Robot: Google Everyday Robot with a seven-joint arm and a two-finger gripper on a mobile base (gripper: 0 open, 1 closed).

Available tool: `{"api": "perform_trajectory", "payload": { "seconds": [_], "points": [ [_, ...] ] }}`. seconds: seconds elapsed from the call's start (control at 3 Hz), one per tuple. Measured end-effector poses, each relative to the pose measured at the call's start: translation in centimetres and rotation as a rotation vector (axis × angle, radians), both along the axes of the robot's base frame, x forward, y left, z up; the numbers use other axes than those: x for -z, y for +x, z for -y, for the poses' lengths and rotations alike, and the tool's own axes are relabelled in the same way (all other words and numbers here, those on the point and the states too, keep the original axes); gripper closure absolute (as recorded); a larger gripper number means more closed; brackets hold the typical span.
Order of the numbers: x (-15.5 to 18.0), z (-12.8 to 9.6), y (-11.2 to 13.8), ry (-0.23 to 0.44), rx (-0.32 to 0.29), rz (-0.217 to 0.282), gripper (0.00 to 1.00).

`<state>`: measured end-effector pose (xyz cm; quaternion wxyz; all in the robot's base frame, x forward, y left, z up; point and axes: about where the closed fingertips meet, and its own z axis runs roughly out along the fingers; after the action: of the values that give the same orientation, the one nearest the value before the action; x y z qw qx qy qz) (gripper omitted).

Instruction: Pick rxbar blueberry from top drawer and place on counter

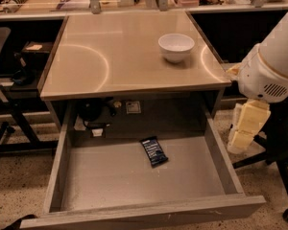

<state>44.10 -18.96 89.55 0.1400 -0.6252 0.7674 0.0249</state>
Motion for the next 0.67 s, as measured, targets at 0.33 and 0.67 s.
{"api": "perform_trajectory", "payload": {
  "seconds": [0.33,0.67],
  "points": [
    [3.5,-2.9,0.9,0.048,-0.046,-0.015,0.0],
    [5.8,-6.1,2.7,0.086,-0.11,-0.008,0.0]
  ]
}}
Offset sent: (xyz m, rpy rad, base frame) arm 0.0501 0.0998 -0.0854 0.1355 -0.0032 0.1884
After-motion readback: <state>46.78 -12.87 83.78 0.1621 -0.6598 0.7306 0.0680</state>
